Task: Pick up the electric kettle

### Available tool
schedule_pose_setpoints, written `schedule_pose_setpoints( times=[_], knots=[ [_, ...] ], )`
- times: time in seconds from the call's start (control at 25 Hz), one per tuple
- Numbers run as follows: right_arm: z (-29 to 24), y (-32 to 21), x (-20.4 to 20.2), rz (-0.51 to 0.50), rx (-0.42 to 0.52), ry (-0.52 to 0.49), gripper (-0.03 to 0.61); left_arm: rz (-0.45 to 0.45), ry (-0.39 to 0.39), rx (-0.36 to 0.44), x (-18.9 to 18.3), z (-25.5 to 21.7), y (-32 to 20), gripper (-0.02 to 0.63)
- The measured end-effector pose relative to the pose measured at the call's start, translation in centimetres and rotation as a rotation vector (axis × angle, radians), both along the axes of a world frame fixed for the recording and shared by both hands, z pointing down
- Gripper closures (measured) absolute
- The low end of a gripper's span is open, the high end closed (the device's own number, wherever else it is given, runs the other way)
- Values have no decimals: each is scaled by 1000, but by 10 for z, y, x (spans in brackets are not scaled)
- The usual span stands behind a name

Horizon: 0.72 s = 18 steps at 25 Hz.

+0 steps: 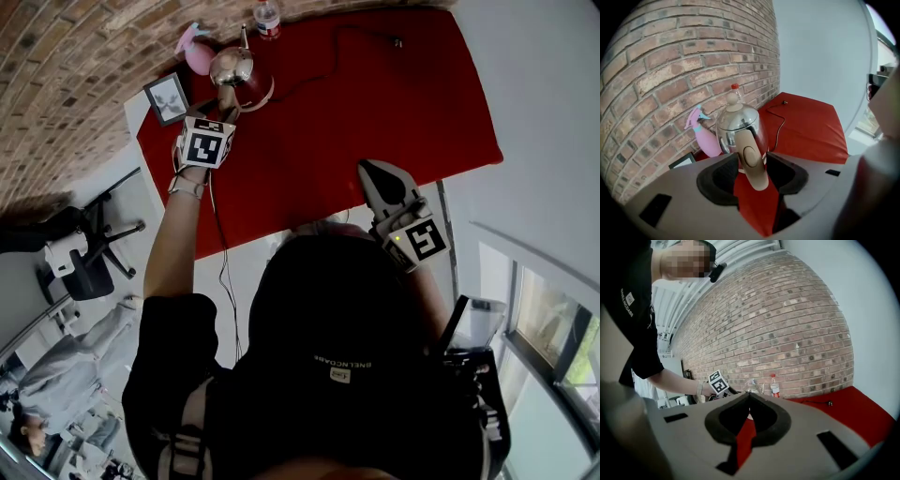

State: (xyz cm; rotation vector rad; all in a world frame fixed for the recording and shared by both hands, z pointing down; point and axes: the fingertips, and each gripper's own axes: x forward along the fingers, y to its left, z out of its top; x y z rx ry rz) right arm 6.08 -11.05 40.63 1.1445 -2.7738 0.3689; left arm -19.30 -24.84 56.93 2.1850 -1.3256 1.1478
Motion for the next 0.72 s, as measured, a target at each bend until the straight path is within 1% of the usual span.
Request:
schedule_pose_setpoints(
  times=[0.08, 0.2, 0.28, 0.36, 0.52, 0.68, 0.72],
  knots=[
    [-3, 1, 1, 6, 5, -22, 571, -47, 32, 10, -2, 1, 6, 420],
    [-1, 1, 3, 19, -14, -13, 571, -112, 118, 2, -9, 10, 13, 420],
    [1, 2, 3, 20, -19, 1, 571, -131, 181, -12, -11, 18, 16, 422],
    [1, 3, 1, 15, -15, 2, 571, -122, 233, -15, -10, 23, 17, 421],
    [-1, 4, -2, 24, -9, -2, 571, -76, 312, -13, -1, 29, 16, 422],
    [0, 4, -3, 37, -16, 23, 571, -38, 350, -2, 3, 33, 11, 427],
    [1, 4, -2, 41, -17, 33, 571, -24, 355, 0, 4, 34, 9, 446]
  ],
)
